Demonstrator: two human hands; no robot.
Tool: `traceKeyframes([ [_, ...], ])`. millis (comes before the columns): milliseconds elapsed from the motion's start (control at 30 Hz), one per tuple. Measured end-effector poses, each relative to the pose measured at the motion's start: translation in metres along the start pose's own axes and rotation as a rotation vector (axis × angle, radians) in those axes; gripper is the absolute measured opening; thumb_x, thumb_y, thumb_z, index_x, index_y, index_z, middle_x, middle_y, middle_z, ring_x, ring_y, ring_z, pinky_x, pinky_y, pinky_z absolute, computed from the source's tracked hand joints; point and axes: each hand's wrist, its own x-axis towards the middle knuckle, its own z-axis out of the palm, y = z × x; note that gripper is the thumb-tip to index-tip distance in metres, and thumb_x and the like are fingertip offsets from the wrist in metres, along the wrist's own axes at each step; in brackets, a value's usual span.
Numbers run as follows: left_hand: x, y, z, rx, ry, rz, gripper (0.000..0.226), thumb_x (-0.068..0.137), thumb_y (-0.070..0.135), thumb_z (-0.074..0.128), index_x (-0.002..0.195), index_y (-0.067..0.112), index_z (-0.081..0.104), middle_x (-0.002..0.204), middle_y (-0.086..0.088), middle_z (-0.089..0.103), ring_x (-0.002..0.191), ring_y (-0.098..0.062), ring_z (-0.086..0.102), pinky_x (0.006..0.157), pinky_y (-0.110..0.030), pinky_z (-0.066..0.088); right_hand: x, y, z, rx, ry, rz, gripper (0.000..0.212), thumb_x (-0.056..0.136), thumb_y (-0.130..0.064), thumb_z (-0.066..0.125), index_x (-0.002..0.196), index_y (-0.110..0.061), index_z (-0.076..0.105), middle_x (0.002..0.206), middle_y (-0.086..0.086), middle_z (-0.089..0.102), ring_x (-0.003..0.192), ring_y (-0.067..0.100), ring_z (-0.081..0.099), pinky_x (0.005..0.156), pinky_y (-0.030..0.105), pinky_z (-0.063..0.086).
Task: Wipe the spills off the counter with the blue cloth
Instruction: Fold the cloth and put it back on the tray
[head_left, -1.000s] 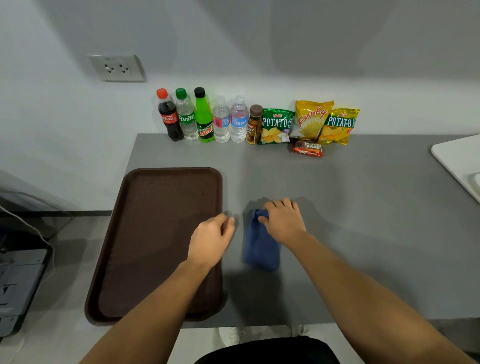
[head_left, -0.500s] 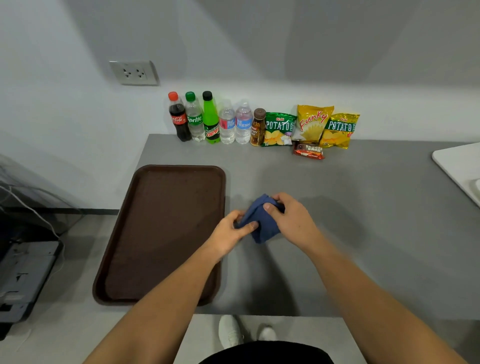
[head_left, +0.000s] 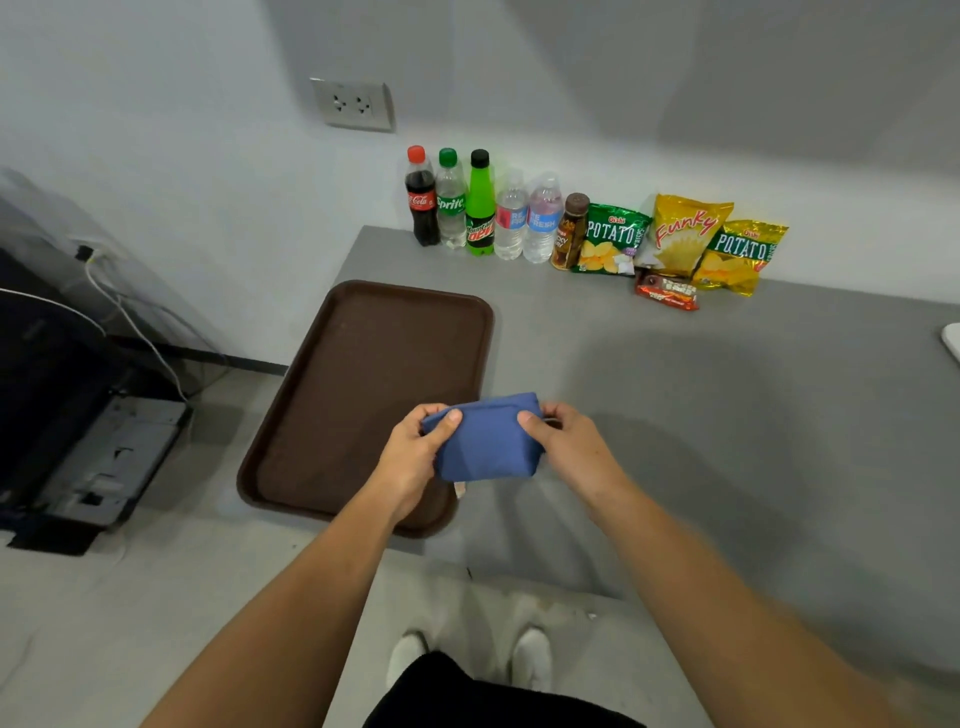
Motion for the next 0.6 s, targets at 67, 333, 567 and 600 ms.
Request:
traceKeyframes([
  [67, -0.003, 0.004, -0.020, 0.049, 0.048, 0.023, 0.033, 0.073, 0.052, 0.084, 0.094, 0.029, 0.074, 0.098, -0.002, 0.077, 0.092, -0.018, 0.072, 0.073, -0.033, 0.056, -0.004, 0.002, 0.019, 0.017, -0.027, 0.010, 0.026, 0.098, -0.022, 0.066, 0.116, -0.003, 0.065, 0.105, 0.009, 0.072, 0.091, 0.019, 0.066, 0.067, 0.012, 0.049],
  [333, -0.012, 0.011, -0.099, 0.410, 0.121, 0.051, 0.022, 0.091, 0.045, 0.075, 0.102, 0.027, 0.069, 0.097, 0.005, 0.075, 0.091, -0.012, 0.071, 0.071, -0.024, 0.055, -0.012, 0.019, 0.100, -0.093, -0.014, 0.108, 0.045, 0.090, -0.034, 0.076, 0.123, -0.008, 0.061, 0.112, 0.005, 0.070, 0.104, 0.024, 0.068, 0.094, 0.038, 0.053],
  [567, -0.010, -0.001, -0.132, 0.636, 0.117, 0.046, 0.015, 0.095, 0.035, 0.072, 0.102, 0.024, 0.064, 0.098, 0.007, 0.069, 0.092, -0.007, 0.064, 0.069, -0.021, 0.046, -0.026, 0.030, 0.145, -0.435, 0.097, 0.089, 0.055, 0.088, -0.050, 0.071, 0.132, -0.024, 0.050, 0.122, 0.006, 0.069, 0.113, 0.032, 0.064, 0.093, 0.044, 0.053],
  [600, -0.009, -0.002, -0.135, 0.665, 0.110, 0.038, 0.015, 0.096, 0.034, 0.072, 0.103, 0.024, 0.063, 0.097, 0.007, 0.069, 0.093, -0.010, 0.065, 0.070, -0.021, 0.045, -0.028, 0.030, 0.149, -0.488, 0.114, 0.080, 0.055, 0.089, -0.050, 0.070, 0.132, -0.025, 0.049, 0.121, 0.007, 0.069, 0.113, 0.034, 0.064, 0.091, 0.043, 0.053],
])
